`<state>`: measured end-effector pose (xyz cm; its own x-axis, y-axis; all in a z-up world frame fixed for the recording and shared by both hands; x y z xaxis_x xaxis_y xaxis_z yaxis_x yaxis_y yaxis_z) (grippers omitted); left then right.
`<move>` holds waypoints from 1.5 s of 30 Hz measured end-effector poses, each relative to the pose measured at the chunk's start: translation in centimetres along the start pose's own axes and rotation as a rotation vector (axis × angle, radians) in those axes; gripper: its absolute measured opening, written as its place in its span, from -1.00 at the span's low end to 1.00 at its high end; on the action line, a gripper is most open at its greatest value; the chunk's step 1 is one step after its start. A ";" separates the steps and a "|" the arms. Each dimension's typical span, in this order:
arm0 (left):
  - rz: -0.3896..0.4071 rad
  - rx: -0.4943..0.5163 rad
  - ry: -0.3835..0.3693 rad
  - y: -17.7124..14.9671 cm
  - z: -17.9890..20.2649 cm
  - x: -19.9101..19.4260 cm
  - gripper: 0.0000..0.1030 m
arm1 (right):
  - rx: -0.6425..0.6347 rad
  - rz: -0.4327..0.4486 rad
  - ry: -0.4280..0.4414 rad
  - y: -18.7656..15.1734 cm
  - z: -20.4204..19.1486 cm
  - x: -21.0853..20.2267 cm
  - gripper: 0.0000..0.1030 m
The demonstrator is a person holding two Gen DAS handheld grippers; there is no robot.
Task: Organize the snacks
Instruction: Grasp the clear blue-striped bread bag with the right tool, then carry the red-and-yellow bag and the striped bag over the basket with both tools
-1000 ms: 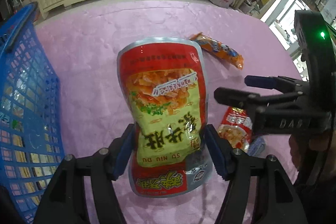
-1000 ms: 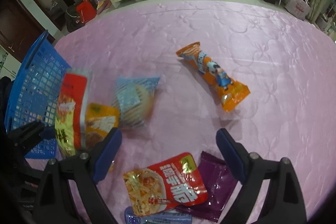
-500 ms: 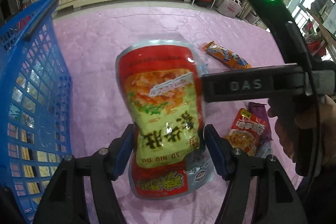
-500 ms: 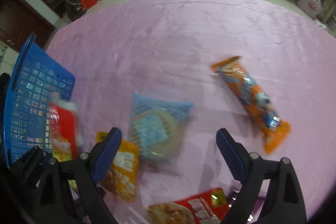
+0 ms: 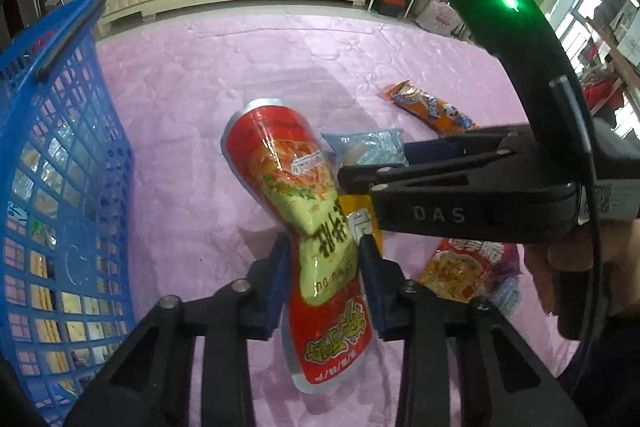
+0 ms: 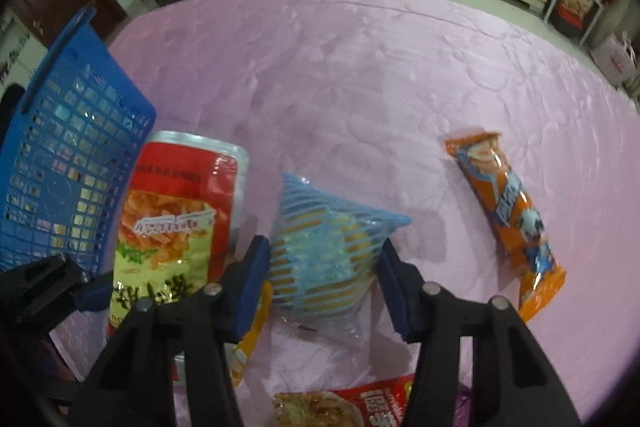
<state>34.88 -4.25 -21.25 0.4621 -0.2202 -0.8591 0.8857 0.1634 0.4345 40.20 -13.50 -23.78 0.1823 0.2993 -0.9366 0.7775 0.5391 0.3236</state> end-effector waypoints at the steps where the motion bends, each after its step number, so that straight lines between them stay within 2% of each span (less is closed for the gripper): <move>1: 0.003 0.004 0.000 -0.1 0.0 -0.2 -0.45 | 0.010 0.013 0.003 -0.5 0.2 -0.3 0.11; 10: 0.045 0.049 0.010 -0.4 1.9 -3.3 -0.56 | 0.072 0.091 -0.021 -3.3 2.3 -5.1 0.10; 16: 0.093 0.081 0.012 -0.9 3.8 -7.0 -0.58 | 0.066 0.149 -0.031 -5.3 1.4 -9.7 0.10; 29: 0.229 0.112 0.024 -1.9 4.2 -15.8 -0.58 | 0.002 0.277 -0.067 -6.9 -3.9 -18.3 0.10; 40: 0.304 0.116 0.029 -3.0 1.5 -21.8 -0.58 | -0.109 0.359 -0.102 -6.7 -9.1 -21.9 0.10; 45: 0.320 0.105 0.047 -3.5 -0.7 -24.2 -0.58 | -0.185 0.394 -0.154 -6.1 -11.8 -22.6 0.10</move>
Point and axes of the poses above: each gripper's, at about its wrist camera, not at the fingertips, and x roughly the way its jaws point, z to its right, y to its top, the point moved 4 cm from there along x, roughly the way its jaws point, and after that the axes turned 9 degrees about -x, right-handed, at the moved point
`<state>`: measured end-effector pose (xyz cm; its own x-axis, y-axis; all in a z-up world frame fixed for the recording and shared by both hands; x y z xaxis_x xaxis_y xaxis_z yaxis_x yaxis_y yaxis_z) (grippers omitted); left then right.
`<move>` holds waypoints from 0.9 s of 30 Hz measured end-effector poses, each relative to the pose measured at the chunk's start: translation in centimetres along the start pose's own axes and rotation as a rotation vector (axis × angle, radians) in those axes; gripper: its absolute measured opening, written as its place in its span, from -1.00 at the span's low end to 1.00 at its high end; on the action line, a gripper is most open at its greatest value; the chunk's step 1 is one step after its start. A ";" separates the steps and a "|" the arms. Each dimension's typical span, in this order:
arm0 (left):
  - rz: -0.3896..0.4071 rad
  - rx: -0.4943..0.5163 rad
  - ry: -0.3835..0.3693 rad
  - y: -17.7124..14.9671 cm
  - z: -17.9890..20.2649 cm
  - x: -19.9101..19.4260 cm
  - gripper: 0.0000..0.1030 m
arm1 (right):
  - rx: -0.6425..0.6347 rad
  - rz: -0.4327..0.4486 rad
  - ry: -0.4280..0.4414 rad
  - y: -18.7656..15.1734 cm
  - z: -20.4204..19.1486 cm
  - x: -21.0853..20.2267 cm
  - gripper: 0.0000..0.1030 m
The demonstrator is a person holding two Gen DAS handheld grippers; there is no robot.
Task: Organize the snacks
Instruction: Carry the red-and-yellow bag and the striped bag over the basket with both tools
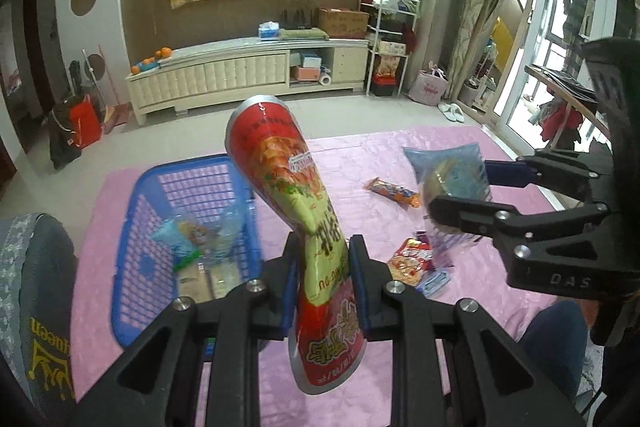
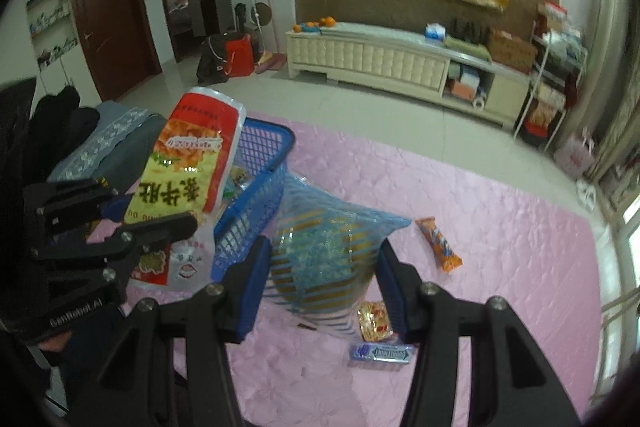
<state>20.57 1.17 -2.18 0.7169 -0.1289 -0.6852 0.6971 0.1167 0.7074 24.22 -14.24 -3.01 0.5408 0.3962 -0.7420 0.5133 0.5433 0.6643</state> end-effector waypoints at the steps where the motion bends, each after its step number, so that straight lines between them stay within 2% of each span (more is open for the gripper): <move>1: 0.001 -0.002 0.004 0.0 -0.5 -0.4 -0.58 | -0.011 0.004 0.006 0.2 -0.5 0.0 0.10; 7: 0.000 0.000 0.023 -0.3 -3.4 -1.7 -0.58 | -0.079 0.033 0.000 1.9 -3.5 0.5 0.10; 14: -0.028 0.014 0.032 -0.3 -6.4 -2.1 -0.58 | -0.106 0.047 0.033 3.7 -6.1 2.4 0.10; 20: -0.052 -0.002 0.045 0.2 -9.1 -1.4 -0.57 | -0.128 0.022 0.065 5.2 -7.9 5.0 0.10; 27: -0.101 -0.019 0.059 -0.5 -11.6 1.1 -0.56 | -0.146 -0.034 0.101 6.2 -9.7 8.8 0.10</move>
Point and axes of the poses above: each gripper's, at about its wrist camera, not at the fingertips, and x roughly the way its jaws point, z to its right, y to its top, the point moved 4 cm from there along x, roughly the way its jaws point, and after that the axes turned 9 degrees about -x, right-handed, at the moved point
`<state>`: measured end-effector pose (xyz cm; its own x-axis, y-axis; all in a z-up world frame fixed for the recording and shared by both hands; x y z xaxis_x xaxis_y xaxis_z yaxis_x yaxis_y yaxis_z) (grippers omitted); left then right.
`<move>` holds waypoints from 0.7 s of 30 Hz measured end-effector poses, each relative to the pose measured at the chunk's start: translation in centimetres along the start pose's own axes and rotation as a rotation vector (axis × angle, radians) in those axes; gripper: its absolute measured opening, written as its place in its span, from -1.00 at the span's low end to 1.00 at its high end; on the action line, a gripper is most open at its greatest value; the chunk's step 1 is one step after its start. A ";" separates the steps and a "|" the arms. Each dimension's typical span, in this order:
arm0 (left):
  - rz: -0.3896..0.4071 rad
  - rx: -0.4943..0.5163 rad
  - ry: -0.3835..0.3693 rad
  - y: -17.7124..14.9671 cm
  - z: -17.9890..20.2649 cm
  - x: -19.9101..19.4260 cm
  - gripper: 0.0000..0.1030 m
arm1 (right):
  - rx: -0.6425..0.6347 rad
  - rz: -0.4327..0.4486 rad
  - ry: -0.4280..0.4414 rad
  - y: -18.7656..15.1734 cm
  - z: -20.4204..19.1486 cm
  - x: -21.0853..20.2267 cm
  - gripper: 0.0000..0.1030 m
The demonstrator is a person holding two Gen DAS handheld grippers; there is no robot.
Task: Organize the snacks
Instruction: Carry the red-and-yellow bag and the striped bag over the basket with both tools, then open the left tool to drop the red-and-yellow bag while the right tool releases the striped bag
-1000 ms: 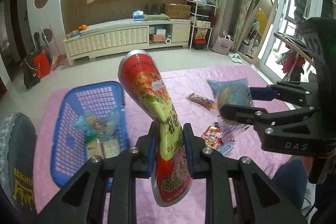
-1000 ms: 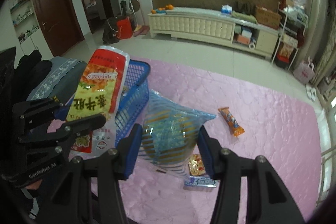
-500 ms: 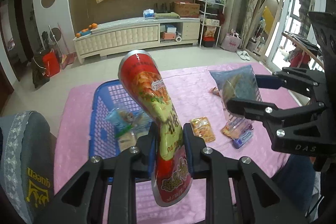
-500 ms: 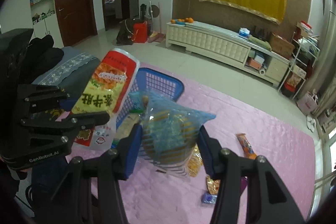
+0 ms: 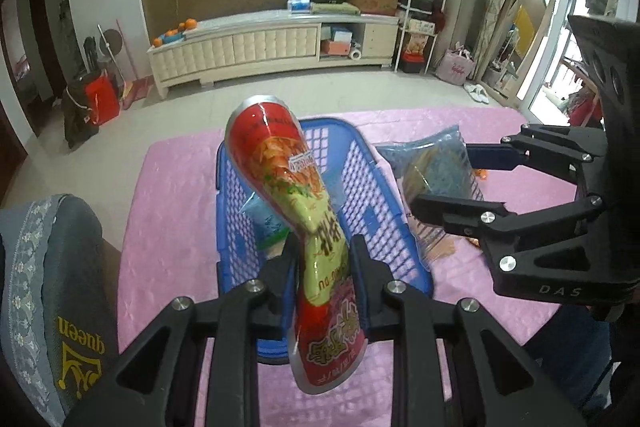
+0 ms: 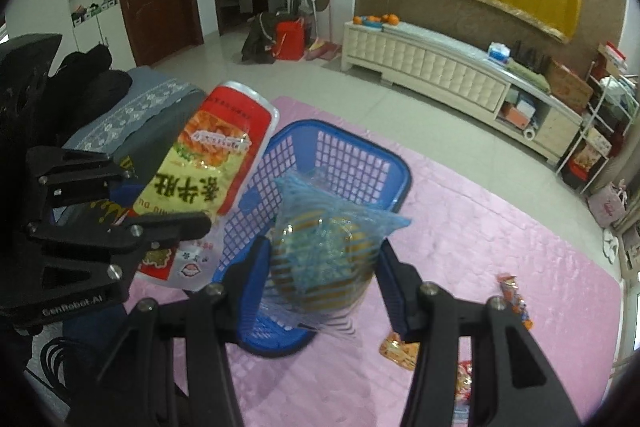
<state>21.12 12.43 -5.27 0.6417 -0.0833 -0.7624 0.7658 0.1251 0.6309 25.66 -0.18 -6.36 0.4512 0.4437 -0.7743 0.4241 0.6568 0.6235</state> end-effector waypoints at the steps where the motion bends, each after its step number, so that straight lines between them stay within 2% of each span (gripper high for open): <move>1: -0.011 -0.001 0.003 -0.1 -0.4 0.5 -0.56 | 0.001 -0.007 0.007 0.1 -0.1 0.5 0.10; 10: -0.087 -0.021 -0.014 -0.3 -2.4 4.4 -0.47 | -0.002 -0.083 0.036 0.4 -0.5 4.4 0.11; 16: -0.098 0.014 0.017 -0.6 -2.3 5.4 -0.43 | 0.000 -0.137 0.049 0.0 -0.8 6.3 0.11; 21: -0.087 -0.008 0.021 -0.8 -2.9 5.9 -0.23 | 0.008 -0.162 0.050 -0.3 -0.6 7.2 0.10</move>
Point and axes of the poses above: each gripper's, at about its wrist camera, not at the fingertips, and x roughly the way its jaws point, z to its right, y to its top, the point moved 4 cm from there along x, roughly the way its jaws point, and after that the axes turned 9 degrees about -x, right-handed, at the moved point
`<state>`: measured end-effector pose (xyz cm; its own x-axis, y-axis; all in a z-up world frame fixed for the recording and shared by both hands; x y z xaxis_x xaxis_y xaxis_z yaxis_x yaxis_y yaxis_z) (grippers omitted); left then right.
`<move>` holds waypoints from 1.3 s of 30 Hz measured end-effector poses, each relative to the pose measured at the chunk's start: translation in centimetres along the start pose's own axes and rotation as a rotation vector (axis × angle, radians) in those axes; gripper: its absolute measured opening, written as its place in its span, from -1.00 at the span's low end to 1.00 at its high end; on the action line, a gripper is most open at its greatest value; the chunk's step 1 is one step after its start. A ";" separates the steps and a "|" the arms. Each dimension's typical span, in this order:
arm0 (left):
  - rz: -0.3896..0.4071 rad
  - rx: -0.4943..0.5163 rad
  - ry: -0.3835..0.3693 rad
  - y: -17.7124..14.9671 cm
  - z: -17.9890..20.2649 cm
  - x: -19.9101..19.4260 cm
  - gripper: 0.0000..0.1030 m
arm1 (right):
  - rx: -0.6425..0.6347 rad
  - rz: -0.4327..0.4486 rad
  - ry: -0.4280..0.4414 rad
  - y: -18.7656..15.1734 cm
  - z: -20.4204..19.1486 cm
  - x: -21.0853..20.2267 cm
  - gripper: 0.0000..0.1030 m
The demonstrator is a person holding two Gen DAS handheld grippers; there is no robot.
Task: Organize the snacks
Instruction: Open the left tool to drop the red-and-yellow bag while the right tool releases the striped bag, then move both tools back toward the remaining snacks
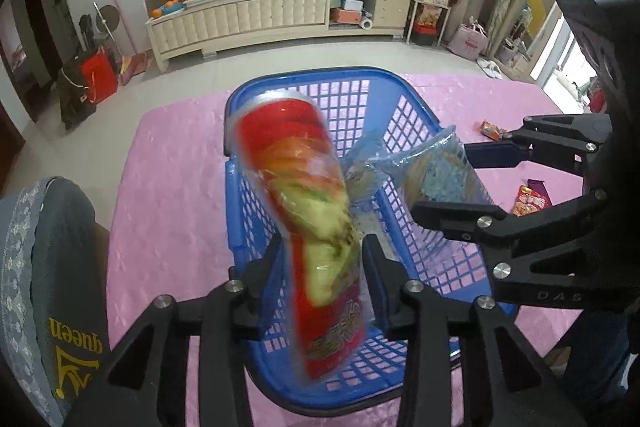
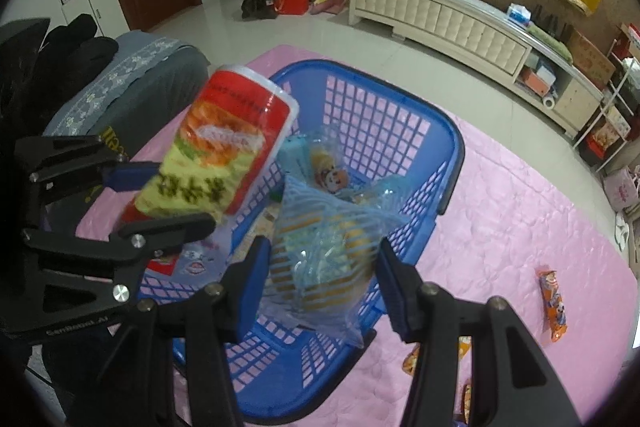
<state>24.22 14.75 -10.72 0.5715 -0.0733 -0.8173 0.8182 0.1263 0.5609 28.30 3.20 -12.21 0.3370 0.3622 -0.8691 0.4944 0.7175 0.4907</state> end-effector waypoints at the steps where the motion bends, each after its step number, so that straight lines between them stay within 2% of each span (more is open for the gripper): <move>1: 0.004 0.001 -0.005 -0.1 -0.1 0.0 -0.20 | -0.005 -0.002 -0.005 0.1 -0.1 0.1 0.10; 4: 0.013 0.011 0.017 -0.1 -0.2 0.0 -0.08 | -0.032 -0.014 -0.038 0.5 -0.2 0.4 0.10; 6: 0.031 0.014 0.035 0.0 -0.5 -0.2 0.08 | -0.045 -0.018 -0.066 0.7 -0.4 0.5 0.10; 10: 0.040 -0.007 0.034 0.1 -1.1 -0.6 0.11 | -0.040 -0.019 -0.075 0.6 -0.4 0.4 0.10; 12: 0.044 -0.013 0.041 0.2 -1.3 -0.8 0.20 | -0.042 -0.024 -0.077 0.6 -0.4 0.3 0.10; 18: 0.045 -0.039 0.040 -0.1 -1.7 -1.0 0.21 | -0.054 -0.038 -0.128 0.7 -0.5 0.0 0.13; 19: 0.045 -0.041 0.042 -0.2 -1.6 -1.0 0.21 | -0.057 -0.039 -0.142 0.7 -0.5 -0.1 0.17; 21: 0.045 -0.043 0.043 -0.5 -1.5 -1.2 0.24 | -0.062 -0.048 -0.176 0.8 -0.1 -0.2 0.44; 22: 0.044 -0.043 0.043 -0.6 -1.4 -1.3 0.25 | -0.064 -0.054 -0.195 0.9 0.0 -0.3 0.68; 23: 0.044 -0.041 0.044 -0.7 -1.3 -1.4 0.29 | -0.067 -0.052 -0.220 1.0 0.0 -0.6 0.79; 26: 0.052 -0.034 0.049 -0.8 -1.1 -1.9 0.30 | -0.068 -0.027 -0.257 1.1 0.3 -1.7 0.82; 32: 0.087 -0.033 0.033 -0.8 -0.2 -3.9 0.39 | -0.055 -0.003 -0.246 0.5 0.0 -3.8 0.84; 39: 0.141 -0.011 0.037 -0.9 1.7 -6.9 0.57 | -0.015 0.041 -0.231 -1.0 0.1 -6.8 0.84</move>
<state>19.63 13.46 -5.36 0.6779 -0.0176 -0.7349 0.7292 0.1433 0.6691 25.60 -0.02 -6.81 0.5315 0.2469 -0.8103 0.4653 0.7143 0.5228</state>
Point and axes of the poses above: each gripper's, at about its wrist camera, not at the fingertips, and x roughly the way its jaws point, z to its right, y to its top, the point moved 4 cm from there along x, roughly the way its jaws point, and after that the axes turned 9 degrees about -x, right-handed, at the moved point
